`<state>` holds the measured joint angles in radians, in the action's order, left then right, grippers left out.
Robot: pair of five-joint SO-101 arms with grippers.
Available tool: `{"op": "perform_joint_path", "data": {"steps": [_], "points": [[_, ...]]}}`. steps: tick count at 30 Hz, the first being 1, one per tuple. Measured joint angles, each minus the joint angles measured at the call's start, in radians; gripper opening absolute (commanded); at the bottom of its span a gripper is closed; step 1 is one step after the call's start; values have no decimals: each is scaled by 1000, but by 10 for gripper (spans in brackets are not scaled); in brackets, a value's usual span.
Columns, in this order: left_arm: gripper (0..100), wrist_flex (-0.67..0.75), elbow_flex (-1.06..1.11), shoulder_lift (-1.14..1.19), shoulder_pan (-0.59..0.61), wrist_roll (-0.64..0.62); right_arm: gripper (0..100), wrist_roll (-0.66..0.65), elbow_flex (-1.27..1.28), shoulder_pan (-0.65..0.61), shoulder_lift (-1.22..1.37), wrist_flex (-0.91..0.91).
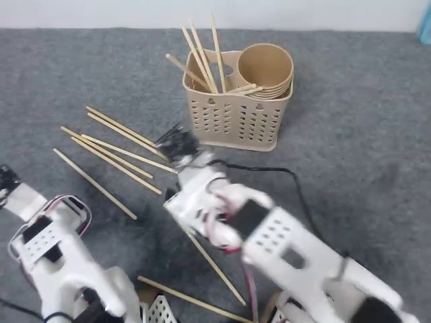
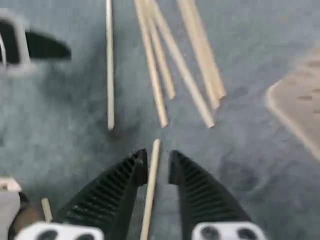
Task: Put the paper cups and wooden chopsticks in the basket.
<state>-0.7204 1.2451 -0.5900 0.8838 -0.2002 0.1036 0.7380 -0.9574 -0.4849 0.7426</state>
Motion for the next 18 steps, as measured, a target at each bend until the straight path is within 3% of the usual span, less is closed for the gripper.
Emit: {"op": "perform_joint_path", "data": {"steps": [9,18], "points": [[228,0,0,0,31,2,116,2,-2,-32,411,-292],[228,0,0,0,31,2,100,2,-157,-29,667,-287]]}}
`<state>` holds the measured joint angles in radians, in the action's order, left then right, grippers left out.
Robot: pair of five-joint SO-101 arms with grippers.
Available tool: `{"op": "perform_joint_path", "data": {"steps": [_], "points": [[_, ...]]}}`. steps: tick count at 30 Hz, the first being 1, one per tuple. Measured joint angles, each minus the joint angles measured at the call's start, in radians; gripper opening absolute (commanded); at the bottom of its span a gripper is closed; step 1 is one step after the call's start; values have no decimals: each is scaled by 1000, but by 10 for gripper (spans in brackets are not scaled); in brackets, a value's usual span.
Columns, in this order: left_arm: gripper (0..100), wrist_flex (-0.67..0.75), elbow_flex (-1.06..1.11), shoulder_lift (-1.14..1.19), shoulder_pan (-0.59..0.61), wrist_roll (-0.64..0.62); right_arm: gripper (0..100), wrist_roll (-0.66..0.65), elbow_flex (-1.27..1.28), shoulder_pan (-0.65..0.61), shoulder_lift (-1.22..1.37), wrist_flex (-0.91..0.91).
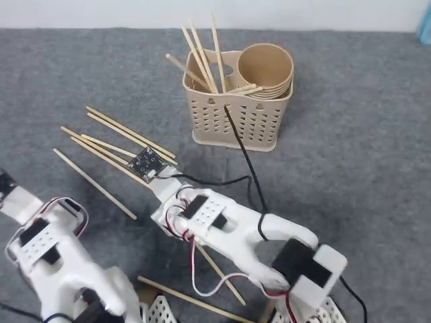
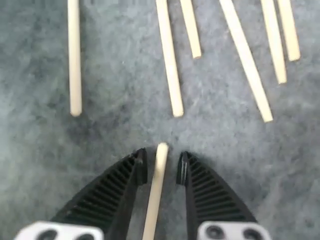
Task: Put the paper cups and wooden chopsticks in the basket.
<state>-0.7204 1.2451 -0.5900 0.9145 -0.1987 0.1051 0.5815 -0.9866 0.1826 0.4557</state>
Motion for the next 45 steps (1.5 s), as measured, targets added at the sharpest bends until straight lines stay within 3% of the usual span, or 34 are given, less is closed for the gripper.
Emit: {"op": "perform_joint_path", "data": {"steps": [3,13,24,33,39,45], "points": [[228,0,0,0,0,0,0,0,-49,2,23,54],[228,0,0,0,2,0,6,0,-101,9,-8,210],[228,0,0,0,2,-2,6,0,-100,120,-652,370],[228,0,0,0,2,-2,6,-9,-100,342,-1071,55],[228,0,0,0,2,-2,6,-41,-100,517,-1066,-296],[228,0,0,0,2,-2,6,-41,-173,609,-893,-583]]}}
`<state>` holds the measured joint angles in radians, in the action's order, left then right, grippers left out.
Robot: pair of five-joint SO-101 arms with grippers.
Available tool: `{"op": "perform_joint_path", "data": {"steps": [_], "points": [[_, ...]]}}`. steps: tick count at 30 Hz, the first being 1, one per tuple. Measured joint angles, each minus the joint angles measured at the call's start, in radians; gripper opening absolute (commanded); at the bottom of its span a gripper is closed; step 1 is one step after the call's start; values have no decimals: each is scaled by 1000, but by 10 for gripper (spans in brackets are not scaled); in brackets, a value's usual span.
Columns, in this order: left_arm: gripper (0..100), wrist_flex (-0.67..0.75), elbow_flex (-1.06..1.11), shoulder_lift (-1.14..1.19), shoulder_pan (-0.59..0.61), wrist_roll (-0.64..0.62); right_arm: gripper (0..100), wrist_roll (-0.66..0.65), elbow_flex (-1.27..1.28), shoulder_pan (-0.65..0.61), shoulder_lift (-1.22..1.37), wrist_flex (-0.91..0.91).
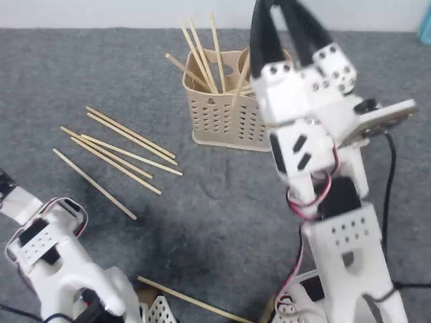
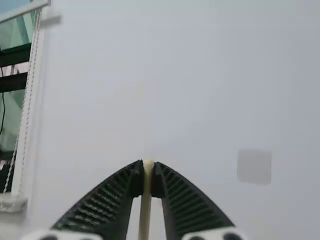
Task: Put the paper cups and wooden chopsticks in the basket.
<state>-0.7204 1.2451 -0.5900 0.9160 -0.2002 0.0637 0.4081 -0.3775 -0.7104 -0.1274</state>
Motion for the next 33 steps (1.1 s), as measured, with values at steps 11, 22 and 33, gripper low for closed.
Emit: {"op": "perform_joint_path", "data": {"steps": [11,22,33], "points": [[228,0,0,0,0,0,7,0,-379,48,470,-32],[228,0,0,0,0,0,7,0,-170,52,552,-41],[228,0,0,0,0,0,35,0,173,-9,519,-138]]}}
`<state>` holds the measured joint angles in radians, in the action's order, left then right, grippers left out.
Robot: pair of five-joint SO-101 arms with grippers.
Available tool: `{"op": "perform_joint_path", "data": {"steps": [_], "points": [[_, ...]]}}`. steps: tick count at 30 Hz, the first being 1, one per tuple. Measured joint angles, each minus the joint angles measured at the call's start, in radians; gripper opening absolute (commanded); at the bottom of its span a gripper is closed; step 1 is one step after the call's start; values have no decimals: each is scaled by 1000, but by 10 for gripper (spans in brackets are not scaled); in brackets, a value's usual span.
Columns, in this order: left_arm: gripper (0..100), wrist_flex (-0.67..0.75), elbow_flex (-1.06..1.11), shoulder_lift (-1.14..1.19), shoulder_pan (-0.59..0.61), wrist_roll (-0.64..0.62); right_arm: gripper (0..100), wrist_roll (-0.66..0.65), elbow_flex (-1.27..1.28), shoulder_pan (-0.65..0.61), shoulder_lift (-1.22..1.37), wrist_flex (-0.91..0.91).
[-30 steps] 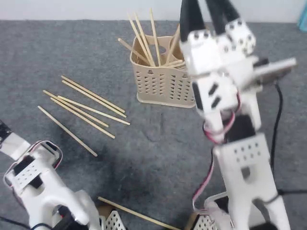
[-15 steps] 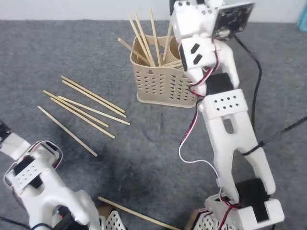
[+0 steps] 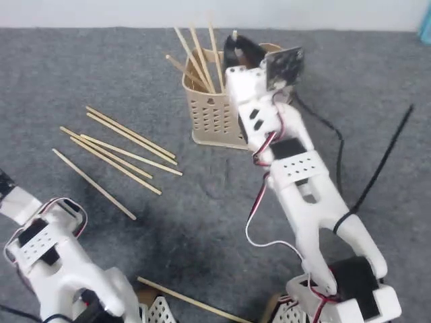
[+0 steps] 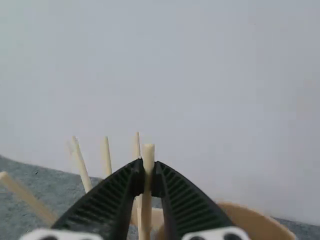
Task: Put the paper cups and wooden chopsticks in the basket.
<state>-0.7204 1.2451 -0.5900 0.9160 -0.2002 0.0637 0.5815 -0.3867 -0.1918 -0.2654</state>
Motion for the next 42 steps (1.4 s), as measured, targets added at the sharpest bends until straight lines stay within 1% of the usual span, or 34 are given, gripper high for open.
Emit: {"op": "perform_joint_path", "data": {"steps": [4,6,10,14,17,21,23,26,30,32,34,35,37,40,42], "points": [[228,0,0,0,0,0,189,0,5,-18,0,-8],[228,0,0,0,0,0,225,0,-17,-28,-5,48],[228,0,0,0,0,0,228,0,-120,-37,-80,236],[228,0,0,0,0,0,228,0,-215,-52,-207,425],[228,0,0,0,0,0,228,0,-247,-58,-321,542],[228,0,0,0,0,0,227,0,-253,-117,-480,717],[228,0,0,0,0,0,226,0,-253,-158,-551,852],[228,0,0,0,0,0,226,-3,-253,-269,-623,1106],[228,0,0,0,0,0,226,-3,-252,-413,-641,1459],[228,12,0,0,11,5,226,-3,-219,-488,-644,1577],[228,41,-12,0,57,0,226,-5,-146,-555,-647,1617],[228,55,-15,0,75,-23,226,-6,-97,-589,-647,1620],[228,68,-15,0,103,-49,226,-41,14,-675,-647,1619],[228,74,-15,0,129,-89,226,-120,203,-795,-647,1554],[228,87,-15,0,141,-117,226,-144,313,-859,-647,1488]]}}
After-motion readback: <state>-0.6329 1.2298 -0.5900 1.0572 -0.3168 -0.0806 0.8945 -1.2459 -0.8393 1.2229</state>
